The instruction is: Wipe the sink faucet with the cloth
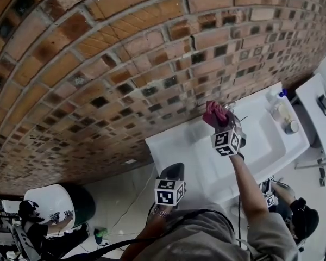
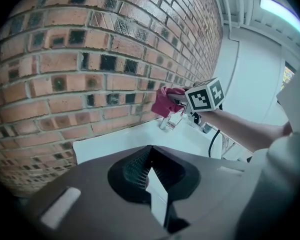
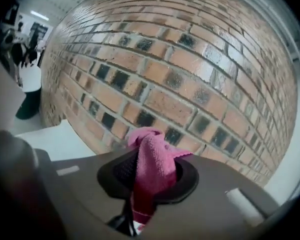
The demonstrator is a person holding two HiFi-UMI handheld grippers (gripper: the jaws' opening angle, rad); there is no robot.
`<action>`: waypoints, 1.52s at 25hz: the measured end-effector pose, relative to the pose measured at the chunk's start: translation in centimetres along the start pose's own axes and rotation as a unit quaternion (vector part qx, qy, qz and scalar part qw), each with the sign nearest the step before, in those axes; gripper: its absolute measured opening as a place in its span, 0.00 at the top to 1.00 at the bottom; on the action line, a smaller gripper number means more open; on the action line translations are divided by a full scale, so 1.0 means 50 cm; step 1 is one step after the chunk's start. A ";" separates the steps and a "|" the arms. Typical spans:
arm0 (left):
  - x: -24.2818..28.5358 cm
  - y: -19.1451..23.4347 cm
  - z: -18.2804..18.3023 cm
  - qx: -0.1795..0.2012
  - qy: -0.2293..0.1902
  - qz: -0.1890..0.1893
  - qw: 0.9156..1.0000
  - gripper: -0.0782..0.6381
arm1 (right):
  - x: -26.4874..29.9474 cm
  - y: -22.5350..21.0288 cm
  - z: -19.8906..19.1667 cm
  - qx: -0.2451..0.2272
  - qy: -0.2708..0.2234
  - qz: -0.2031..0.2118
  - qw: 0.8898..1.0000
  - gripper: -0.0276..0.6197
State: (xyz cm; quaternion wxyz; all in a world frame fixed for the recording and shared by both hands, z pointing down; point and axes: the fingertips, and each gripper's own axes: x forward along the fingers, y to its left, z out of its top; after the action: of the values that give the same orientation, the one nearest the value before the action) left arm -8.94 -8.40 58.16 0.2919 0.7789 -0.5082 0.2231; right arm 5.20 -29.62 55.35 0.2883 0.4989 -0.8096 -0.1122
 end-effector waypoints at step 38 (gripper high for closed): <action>0.053 -0.032 0.009 -0.008 0.020 -0.027 0.999 0.87 | 0.055 -0.075 -0.191 0.277 0.015 0.013 0.961 0.89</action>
State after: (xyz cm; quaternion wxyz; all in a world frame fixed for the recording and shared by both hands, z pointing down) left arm -6.40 -9.95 59.18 0.3141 0.7854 -0.4826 0.2270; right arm 12.60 -32.81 62.29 0.1523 0.5499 -0.8113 0.1276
